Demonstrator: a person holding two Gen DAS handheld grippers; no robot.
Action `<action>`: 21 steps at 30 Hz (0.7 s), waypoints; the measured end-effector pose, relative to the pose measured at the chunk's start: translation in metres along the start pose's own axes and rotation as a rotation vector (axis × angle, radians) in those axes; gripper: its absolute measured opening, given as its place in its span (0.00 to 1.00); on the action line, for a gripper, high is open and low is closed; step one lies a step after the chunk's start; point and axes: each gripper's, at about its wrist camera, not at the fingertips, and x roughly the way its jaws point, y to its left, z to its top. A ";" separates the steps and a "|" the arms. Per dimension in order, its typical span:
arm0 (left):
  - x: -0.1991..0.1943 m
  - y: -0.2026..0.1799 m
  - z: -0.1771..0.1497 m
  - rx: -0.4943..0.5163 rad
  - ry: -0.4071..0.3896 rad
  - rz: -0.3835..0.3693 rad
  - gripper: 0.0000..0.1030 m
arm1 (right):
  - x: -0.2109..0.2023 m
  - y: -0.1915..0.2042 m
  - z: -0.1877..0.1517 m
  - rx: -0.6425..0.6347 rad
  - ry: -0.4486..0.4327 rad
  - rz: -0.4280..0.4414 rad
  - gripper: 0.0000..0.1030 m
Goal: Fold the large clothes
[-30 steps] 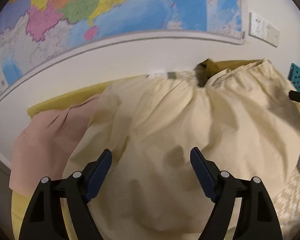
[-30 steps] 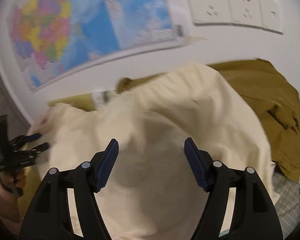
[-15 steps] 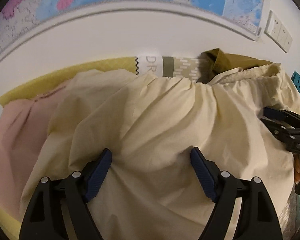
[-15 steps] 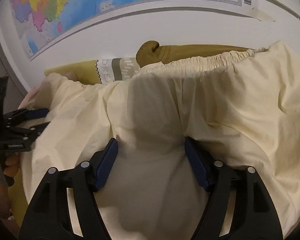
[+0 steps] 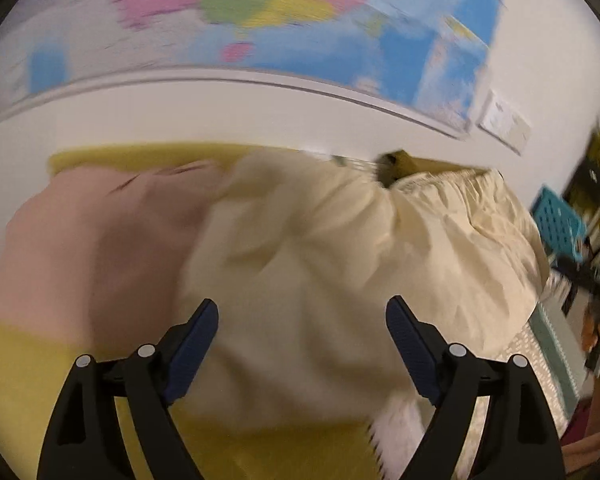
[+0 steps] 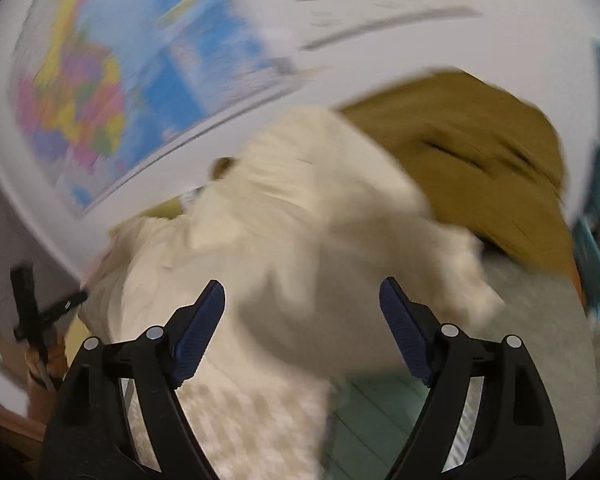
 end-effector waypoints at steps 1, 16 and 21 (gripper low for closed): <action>-0.002 0.007 -0.002 -0.026 0.004 0.016 0.87 | -0.003 -0.011 -0.005 0.042 0.005 0.003 0.82; 0.055 0.004 -0.023 -0.291 0.110 -0.131 0.17 | 0.055 -0.041 -0.009 0.268 0.049 0.200 0.16; 0.004 -0.005 -0.020 -0.276 0.049 -0.232 0.11 | 0.003 -0.014 -0.008 0.171 -0.007 0.276 0.11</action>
